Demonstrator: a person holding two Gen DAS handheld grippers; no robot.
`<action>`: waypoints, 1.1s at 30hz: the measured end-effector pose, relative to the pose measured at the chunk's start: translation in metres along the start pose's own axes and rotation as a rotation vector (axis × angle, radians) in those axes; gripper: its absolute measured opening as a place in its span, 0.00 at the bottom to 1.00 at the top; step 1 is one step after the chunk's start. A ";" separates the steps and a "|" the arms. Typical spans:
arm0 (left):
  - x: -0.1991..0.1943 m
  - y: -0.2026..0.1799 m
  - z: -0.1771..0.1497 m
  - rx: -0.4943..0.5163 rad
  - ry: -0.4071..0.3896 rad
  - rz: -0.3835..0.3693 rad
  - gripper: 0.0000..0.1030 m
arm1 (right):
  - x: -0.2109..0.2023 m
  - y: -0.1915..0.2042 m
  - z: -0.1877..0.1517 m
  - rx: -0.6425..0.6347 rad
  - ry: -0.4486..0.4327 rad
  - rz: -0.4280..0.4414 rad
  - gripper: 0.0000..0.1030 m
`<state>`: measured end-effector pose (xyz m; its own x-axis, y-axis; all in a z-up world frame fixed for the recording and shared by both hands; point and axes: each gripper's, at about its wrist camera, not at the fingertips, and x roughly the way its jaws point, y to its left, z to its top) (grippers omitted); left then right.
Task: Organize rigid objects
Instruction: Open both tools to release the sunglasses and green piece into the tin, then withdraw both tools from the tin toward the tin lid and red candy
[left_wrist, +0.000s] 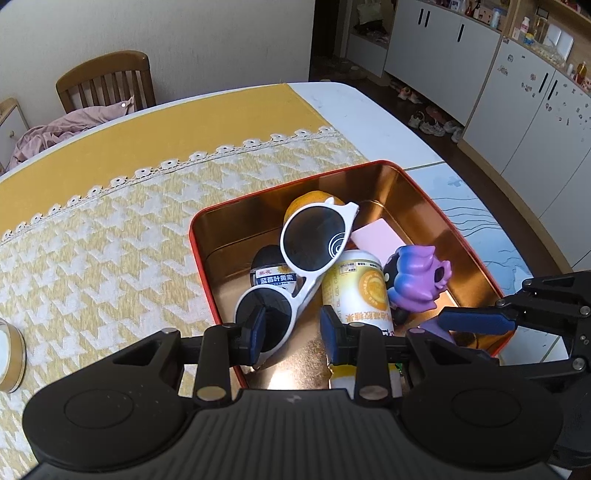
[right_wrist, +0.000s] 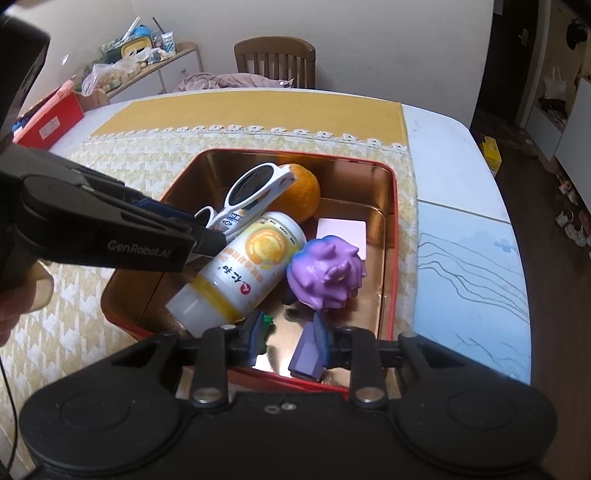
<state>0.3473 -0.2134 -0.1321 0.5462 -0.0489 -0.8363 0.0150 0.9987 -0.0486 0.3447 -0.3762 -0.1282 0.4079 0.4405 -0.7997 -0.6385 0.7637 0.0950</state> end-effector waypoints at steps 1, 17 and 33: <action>-0.001 -0.001 0.000 0.001 -0.001 -0.003 0.30 | -0.002 -0.001 0.000 0.006 -0.002 0.003 0.29; -0.044 -0.007 -0.006 0.014 -0.078 -0.082 0.47 | -0.038 -0.001 0.002 0.076 -0.085 0.021 0.46; -0.093 0.028 -0.027 0.009 -0.172 -0.085 0.54 | -0.059 0.032 0.005 0.088 -0.150 0.009 0.71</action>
<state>0.2740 -0.1809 -0.0702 0.6778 -0.1302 -0.7236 0.0737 0.9913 -0.1093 0.3035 -0.3760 -0.0752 0.4991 0.5080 -0.7020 -0.5855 0.7949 0.1590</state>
